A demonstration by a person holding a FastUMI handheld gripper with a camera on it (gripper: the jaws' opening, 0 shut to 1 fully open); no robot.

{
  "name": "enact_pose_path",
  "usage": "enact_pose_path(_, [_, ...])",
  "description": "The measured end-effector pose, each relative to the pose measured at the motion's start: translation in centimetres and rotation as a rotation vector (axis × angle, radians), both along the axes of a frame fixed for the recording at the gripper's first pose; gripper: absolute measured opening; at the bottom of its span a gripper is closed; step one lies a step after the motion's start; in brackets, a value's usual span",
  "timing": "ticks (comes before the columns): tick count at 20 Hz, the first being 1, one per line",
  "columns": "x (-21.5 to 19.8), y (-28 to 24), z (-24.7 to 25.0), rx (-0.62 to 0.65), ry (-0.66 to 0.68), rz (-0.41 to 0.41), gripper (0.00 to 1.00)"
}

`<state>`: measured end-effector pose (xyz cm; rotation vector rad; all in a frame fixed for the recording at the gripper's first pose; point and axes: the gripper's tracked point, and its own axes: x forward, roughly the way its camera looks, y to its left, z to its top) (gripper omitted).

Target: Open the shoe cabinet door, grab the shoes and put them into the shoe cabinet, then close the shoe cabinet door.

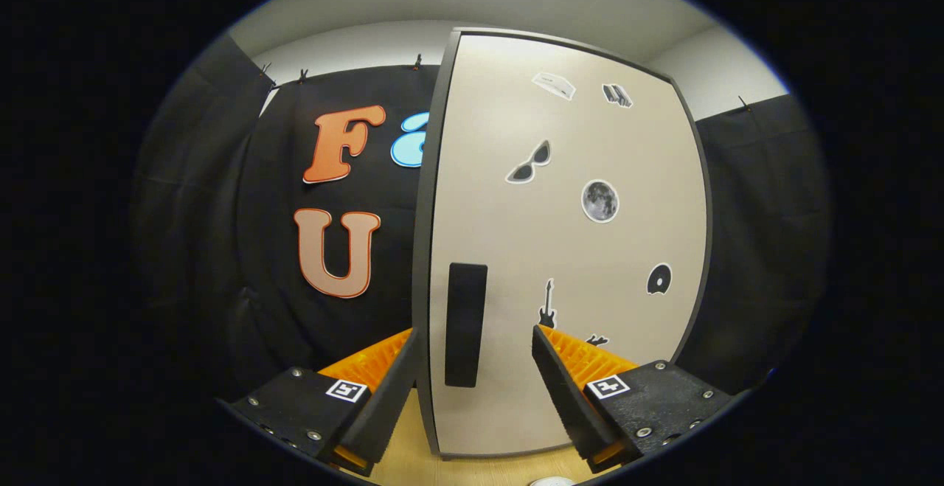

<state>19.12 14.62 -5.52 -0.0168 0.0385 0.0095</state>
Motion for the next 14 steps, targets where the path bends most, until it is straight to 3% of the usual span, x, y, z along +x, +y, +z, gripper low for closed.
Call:
enact_pose_path(5, [2.8, 1.0, -1.6, 0.117, 0.065, 0.011, 0.86])
enact_pose_path(14, [4.1, 1.7, -2.9, 0.116, 0.118, -0.004, 0.38])
